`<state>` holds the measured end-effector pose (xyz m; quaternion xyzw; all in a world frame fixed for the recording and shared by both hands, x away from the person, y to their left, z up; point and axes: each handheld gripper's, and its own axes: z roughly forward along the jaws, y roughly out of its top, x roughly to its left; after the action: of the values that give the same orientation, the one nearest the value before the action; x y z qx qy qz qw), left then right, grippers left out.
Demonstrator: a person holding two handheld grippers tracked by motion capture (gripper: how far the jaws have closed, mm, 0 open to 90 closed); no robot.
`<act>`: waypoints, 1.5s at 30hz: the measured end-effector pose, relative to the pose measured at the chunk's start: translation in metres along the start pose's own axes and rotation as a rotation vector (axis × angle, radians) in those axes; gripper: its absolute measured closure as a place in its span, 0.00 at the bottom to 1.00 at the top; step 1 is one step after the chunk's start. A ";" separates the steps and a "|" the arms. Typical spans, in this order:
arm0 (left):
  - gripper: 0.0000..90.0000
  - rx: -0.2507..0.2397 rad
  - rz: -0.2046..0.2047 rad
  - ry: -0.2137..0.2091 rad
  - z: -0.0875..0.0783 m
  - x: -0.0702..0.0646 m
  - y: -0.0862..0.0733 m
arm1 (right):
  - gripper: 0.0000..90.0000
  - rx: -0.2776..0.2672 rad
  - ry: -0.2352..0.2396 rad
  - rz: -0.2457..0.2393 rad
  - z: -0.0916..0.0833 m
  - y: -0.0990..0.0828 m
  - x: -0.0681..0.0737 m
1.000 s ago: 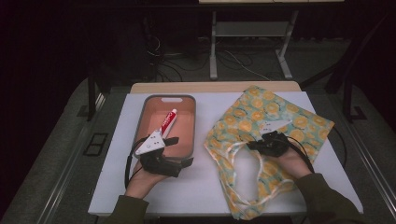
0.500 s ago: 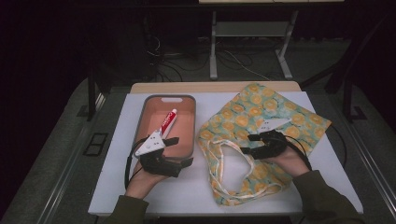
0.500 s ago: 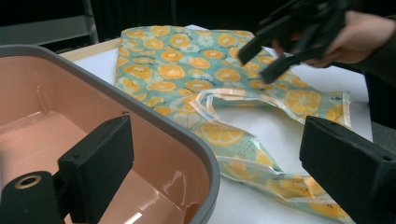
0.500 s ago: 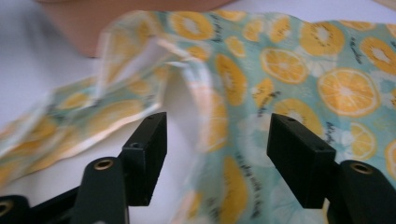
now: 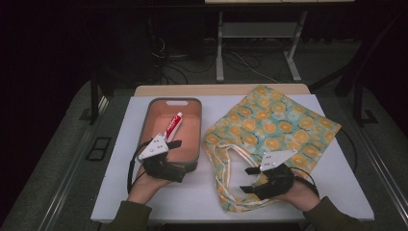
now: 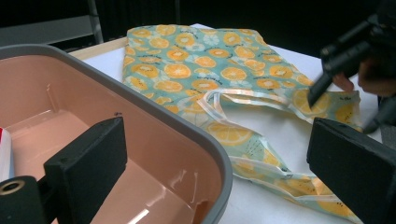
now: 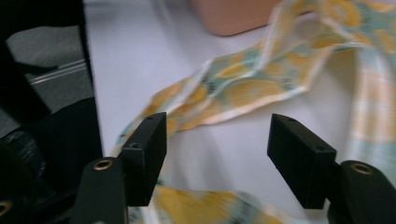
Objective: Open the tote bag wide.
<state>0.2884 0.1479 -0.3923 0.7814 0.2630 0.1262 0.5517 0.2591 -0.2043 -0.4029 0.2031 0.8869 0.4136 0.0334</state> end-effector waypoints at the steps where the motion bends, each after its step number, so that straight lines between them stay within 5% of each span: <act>1: 0.04 0.000 0.001 0.000 0.000 0.000 -0.001 | 0.43 0.010 0.013 -0.011 0.004 0.000 0.003; 11: 0.04 0.001 0.010 0.012 0.002 0.000 -0.003 | 0.57 0.100 0.095 -0.090 0.035 -0.004 0.023; 22: 0.04 0.000 0.008 0.015 0.002 0.000 -0.003 | 0.97 0.118 0.118 -0.103 0.044 -0.004 0.025; 32: 0.04 0.000 0.008 0.015 0.002 0.000 -0.003 | 0.98 -0.034 0.058 -0.044 0.010 0.008 0.006; 45: 0.05 -0.001 0.002 0.015 0.002 0.000 -0.003 | 0.98 -0.196 -0.146 0.103 -0.056 -0.001 -0.056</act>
<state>0.2888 0.1473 -0.3956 0.7804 0.2661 0.1329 0.5500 0.2971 -0.2670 -0.3723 0.2738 0.8257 0.4837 0.0962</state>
